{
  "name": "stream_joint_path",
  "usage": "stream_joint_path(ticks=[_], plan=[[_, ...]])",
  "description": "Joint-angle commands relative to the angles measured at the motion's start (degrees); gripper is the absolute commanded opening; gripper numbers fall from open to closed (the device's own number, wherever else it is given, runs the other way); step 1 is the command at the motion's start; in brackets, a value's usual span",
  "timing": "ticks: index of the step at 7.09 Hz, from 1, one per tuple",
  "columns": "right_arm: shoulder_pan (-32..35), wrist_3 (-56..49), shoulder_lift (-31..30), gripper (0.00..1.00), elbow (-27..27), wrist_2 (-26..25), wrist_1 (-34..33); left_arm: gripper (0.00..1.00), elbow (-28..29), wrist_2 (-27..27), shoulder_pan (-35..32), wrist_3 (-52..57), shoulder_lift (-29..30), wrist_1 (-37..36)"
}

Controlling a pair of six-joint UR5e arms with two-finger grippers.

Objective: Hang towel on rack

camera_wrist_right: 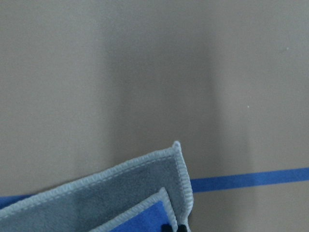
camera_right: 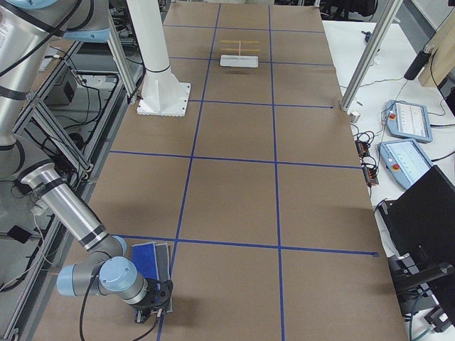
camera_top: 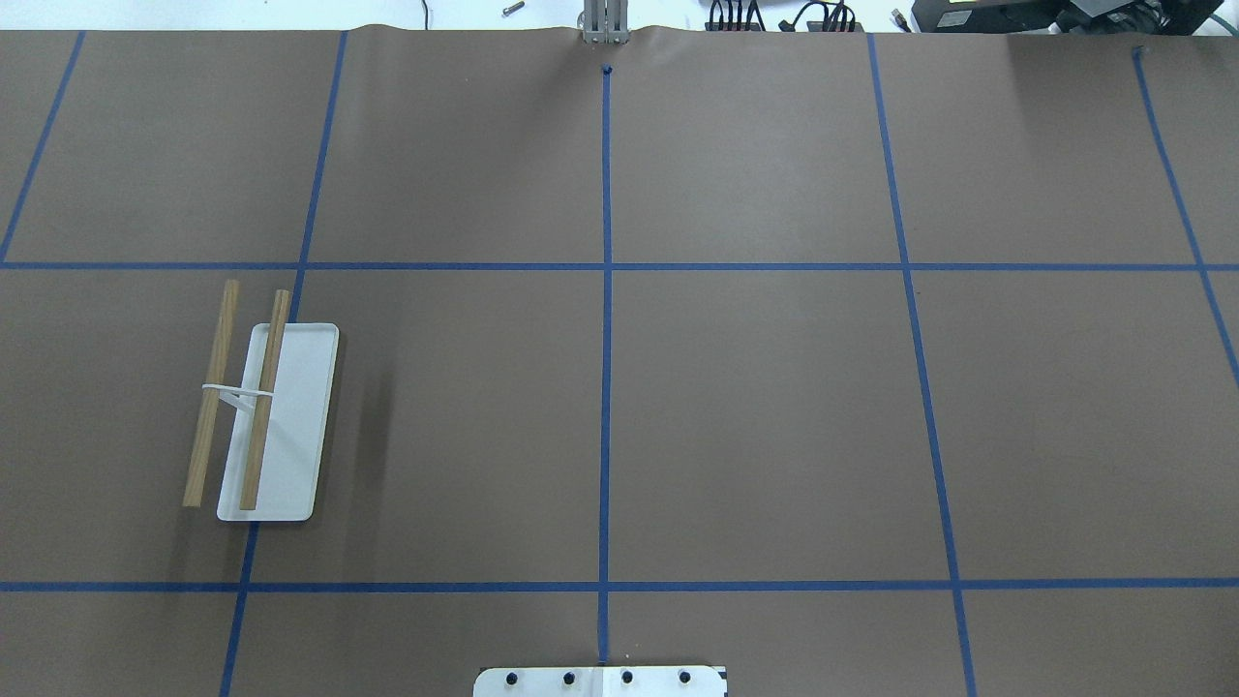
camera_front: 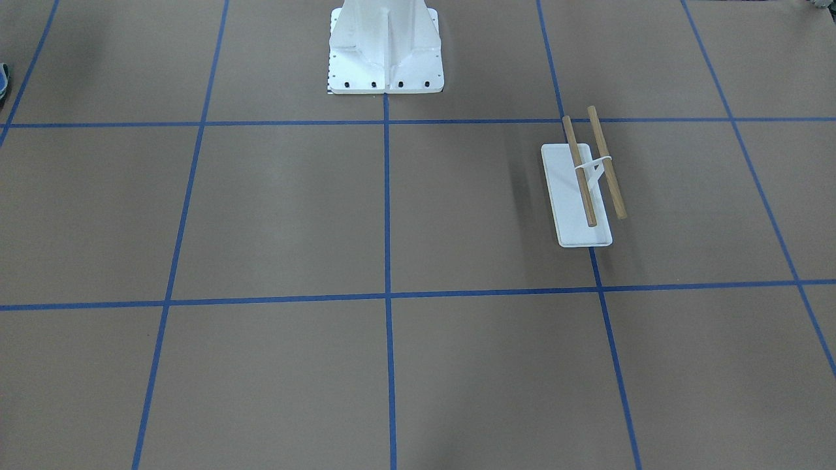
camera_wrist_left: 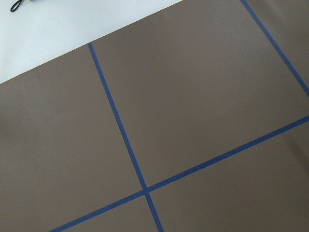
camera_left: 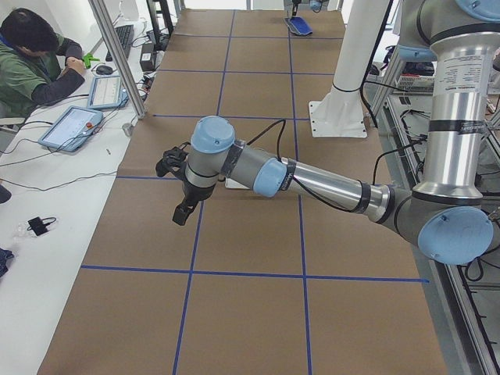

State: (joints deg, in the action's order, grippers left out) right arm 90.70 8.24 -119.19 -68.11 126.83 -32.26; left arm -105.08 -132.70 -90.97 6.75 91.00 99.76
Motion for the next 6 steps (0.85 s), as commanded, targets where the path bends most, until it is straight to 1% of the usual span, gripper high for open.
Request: stream_joint_path(ticks=[1, 3, 4, 5, 6], plan=[[0.0, 0.03, 0.1, 0.0, -0.44, 0.35, 0.09, 0.98, 0.14, 0.07, 0.09, -0.07, 0.14, -0.09], [1.05, 0.03, 0.88, 0.0, -2.02, 2.44, -0.34, 0.98, 0.32, 0.07, 0.09, -0.07, 0.14, -0.09], [1.58, -0.41, 2.37, 0.0, -2.37, 4.29, -0.35, 0.98, 0.14, 0.07, 0.09, 0.11, 0.05, -0.09], [-0.16, -0.5, 4.91, 0.0, -2.64, 5.35, -0.52, 0.98, 0.05, 0.07, 0.09, 0.2, -0.12, 0.0], [-0.26, -0.59, 7.02, 0.0, -2.9, 7.62, -0.52, 0.98, 0.14, 0.07, 0.09, 0.2, -0.21, 0.0]])
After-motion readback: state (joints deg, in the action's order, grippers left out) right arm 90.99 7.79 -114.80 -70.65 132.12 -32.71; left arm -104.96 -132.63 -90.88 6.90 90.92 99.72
